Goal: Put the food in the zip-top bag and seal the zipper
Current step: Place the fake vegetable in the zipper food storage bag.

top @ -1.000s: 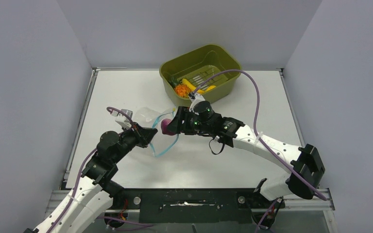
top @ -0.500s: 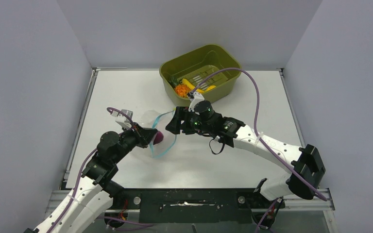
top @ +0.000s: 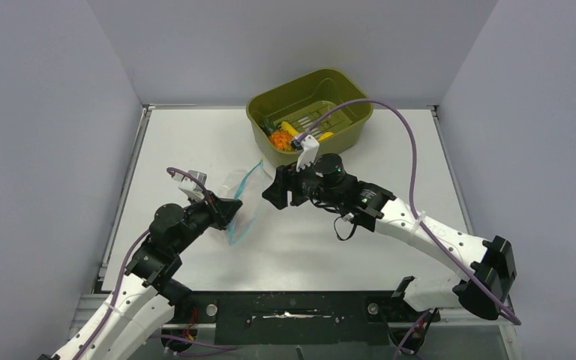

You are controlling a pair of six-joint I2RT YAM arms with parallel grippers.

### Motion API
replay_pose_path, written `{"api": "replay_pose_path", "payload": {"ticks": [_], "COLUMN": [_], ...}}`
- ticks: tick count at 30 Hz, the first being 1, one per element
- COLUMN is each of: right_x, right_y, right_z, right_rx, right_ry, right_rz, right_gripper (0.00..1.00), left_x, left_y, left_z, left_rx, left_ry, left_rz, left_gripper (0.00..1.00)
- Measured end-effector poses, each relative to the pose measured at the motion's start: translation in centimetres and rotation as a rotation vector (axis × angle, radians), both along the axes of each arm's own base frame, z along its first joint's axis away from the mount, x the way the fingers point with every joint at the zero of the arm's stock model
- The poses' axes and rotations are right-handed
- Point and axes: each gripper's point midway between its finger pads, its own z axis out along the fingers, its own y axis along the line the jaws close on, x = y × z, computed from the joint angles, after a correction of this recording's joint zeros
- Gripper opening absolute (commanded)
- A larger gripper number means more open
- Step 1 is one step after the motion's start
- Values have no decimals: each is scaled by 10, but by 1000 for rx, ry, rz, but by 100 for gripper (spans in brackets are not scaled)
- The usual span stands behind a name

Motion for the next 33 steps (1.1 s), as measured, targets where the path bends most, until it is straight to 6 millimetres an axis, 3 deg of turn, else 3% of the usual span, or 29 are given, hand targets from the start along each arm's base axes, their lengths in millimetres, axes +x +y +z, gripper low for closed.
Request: {"api": "replay_pose_path", "payload": {"ticks": [5,11,17,24,33], "right_x": [12,60,83,128,167], "right_y": [-21,-69,-86,-120,-122], "right_z": [22,26,6,-43,-62], "right_rx": [-50,-177,-341,-506,-615], "right_ry": [-184,-366,-498,-484,-534], "right_rz": [29,9,119,257,419], "right_gripper": [66,68,69,71,70], "left_x": [-1,-5,-15,-22,-24], "left_y": [4,6,4,0,-2], "left_z": [-6,-17,-24,-17,-17], "left_rx": [58,153,216,219,226], "left_ry": [-16,-40,-63,-116,-122], "left_rz": [-7,-45,-121,-173,-197], "left_gripper": [0,0,0,0,0]}}
